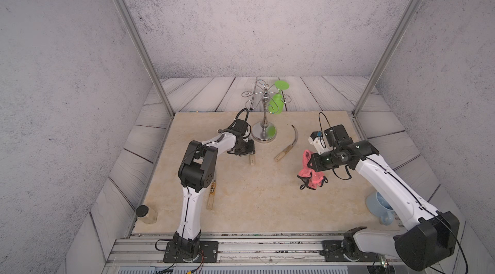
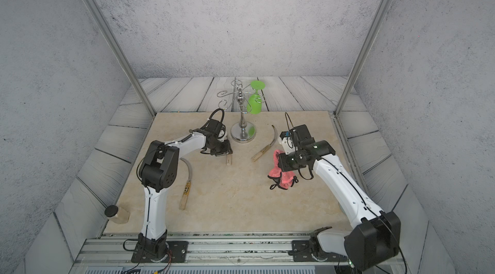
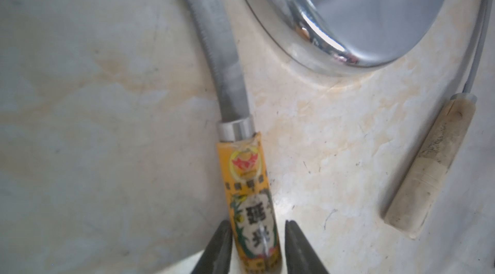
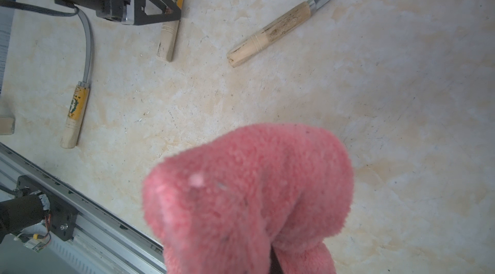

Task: Wipe small sickles with rags
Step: Place the small sickle at the center of the board.

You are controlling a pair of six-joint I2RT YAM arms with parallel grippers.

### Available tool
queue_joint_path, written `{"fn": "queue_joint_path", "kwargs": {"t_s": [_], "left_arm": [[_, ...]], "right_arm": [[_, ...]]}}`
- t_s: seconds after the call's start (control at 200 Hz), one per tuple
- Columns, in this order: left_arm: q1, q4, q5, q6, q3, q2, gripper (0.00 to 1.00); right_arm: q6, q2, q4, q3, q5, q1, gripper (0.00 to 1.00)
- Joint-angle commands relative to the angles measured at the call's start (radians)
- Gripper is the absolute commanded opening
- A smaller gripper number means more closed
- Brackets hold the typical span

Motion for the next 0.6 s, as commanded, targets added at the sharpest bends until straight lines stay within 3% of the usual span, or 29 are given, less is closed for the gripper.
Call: {"fn": "queue_joint_path", "kwargs": {"t_s": [0.0, 0.24, 0.596], "left_arm": [[0.018, -0.035, -0.014, 0.005, 0.004, 0.015, 0.39], [0.029, -0.023, -0.033, -0.009, -0.082, -0.112, 0.43], [0.036, -0.057, -0.102, 0.027, -0.291, -0.47, 0.46]], "right_arm": [[-0.004, -0.016, -0.006, -0.004, -0.011, -0.002, 0.16], [-0.005, -0.017, -0.004, -0.002, -0.012, -0.003, 0.16], [-0.005, -0.011, -0.027, 0.016, -0.005, -0.003, 0.17]]}}
